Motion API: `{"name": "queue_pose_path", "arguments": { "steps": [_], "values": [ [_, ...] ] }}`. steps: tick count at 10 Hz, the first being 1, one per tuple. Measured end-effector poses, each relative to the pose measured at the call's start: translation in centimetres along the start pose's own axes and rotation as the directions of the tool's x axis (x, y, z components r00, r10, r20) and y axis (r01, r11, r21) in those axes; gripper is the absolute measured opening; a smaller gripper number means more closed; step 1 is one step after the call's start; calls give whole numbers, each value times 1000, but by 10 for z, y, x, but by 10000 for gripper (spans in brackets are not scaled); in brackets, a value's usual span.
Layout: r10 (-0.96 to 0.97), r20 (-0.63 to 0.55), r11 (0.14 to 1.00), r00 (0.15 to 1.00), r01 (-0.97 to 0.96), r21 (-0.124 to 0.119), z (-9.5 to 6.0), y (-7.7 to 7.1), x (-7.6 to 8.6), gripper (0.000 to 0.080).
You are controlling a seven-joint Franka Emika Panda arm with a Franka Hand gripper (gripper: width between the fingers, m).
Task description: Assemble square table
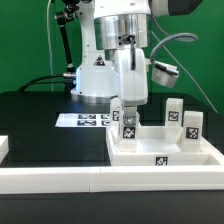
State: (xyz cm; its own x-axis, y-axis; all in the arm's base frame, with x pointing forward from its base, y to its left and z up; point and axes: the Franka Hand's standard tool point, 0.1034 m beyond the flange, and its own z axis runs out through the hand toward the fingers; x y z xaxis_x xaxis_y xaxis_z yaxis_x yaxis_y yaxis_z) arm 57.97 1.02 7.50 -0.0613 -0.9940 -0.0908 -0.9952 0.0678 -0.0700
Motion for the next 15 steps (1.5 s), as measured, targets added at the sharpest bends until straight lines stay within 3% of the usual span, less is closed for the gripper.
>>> {"name": "queue_pose_path", "arguments": {
  "steps": [2, 4, 5, 6, 7, 8, 12, 14, 15],
  "values": [
    [61, 9, 997, 998, -62, 36, 1, -5, 1, 290],
    [50, 8, 998, 999, -50, 36, 1, -5, 1, 290],
    [15, 7, 999, 1000, -15, 36, 1, -5, 1, 481],
    [-45, 4, 998, 999, 45, 37, 1, -5, 2, 481],
    [-131, -1, 991, 991, 131, 36, 1, -5, 2, 607],
    [-239, -9, 970, 971, 239, 31, 1, -5, 1, 640],
    [-457, -17, 889, 889, 457, 29, 1, -5, 2, 649],
    [-588, -22, 808, 808, 589, 26, 1, -6, 2, 649],
    [-688, -26, 725, 726, 688, 23, 0, -6, 2, 649]
  ]
}}
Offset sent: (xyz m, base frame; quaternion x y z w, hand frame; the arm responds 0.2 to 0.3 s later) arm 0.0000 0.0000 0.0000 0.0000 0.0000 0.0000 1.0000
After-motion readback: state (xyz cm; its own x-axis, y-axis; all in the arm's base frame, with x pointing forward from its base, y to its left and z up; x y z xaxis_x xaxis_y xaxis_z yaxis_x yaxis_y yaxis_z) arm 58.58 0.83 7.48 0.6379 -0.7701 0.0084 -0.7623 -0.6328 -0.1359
